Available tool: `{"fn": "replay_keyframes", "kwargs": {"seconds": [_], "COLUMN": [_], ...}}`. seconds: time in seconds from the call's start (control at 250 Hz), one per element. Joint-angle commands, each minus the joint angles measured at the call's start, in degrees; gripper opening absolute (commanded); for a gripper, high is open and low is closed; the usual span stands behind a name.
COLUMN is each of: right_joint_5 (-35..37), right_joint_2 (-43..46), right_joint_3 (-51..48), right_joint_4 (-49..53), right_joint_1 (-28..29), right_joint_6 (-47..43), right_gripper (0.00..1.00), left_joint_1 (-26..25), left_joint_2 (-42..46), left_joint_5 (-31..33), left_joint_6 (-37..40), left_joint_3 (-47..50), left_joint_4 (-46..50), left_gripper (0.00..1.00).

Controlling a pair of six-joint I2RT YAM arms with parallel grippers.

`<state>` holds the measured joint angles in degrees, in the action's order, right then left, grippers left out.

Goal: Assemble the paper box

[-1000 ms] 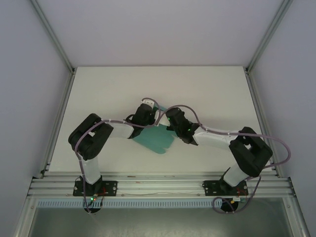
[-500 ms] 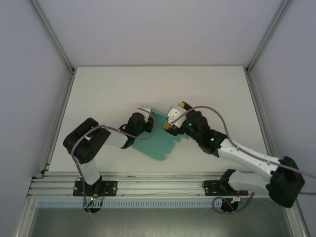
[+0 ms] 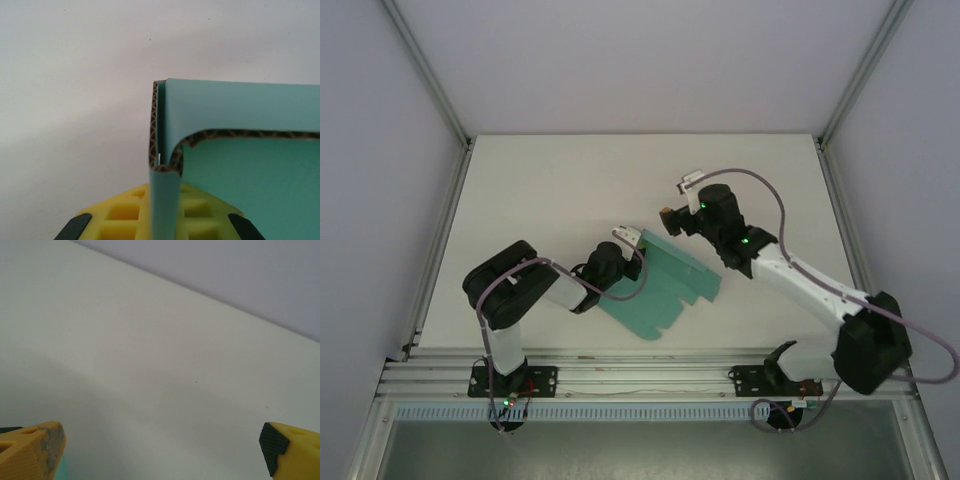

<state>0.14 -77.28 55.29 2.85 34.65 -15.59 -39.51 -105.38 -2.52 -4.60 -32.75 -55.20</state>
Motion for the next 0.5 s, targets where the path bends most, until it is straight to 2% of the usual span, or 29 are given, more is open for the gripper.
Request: {"fn": "replay_keyframes", "kwargs": {"seconds": [0.0,0.272,0.496], "right_joint_5": [-0.28,-9.54,-12.11], "right_joint_2": [-5.05,-11.36,-12.80], "right_joint_3": [2.93,3.01,-0.80], "right_joint_4": [3.22,3.10,2.68], "right_joint_1": [-0.28,-0.17,0.34], "right_joint_6": [0.64,-1.18,-1.89], "right_gripper": [1.00,1.00,1.00], "left_joint_1": [-0.46,-1.01,-1.27], "left_joint_2": [-1.52,-2.06,-2.31], "left_joint_5": [0.93,2.35,2.46], "left_joint_6": [0.20,0.45,-0.14], "left_joint_3": [-0.28,-0.54,-0.22], "left_joint_4": [-2.98,-2.03,-2.22], "left_gripper": [0.00,0.00,0.06]}}
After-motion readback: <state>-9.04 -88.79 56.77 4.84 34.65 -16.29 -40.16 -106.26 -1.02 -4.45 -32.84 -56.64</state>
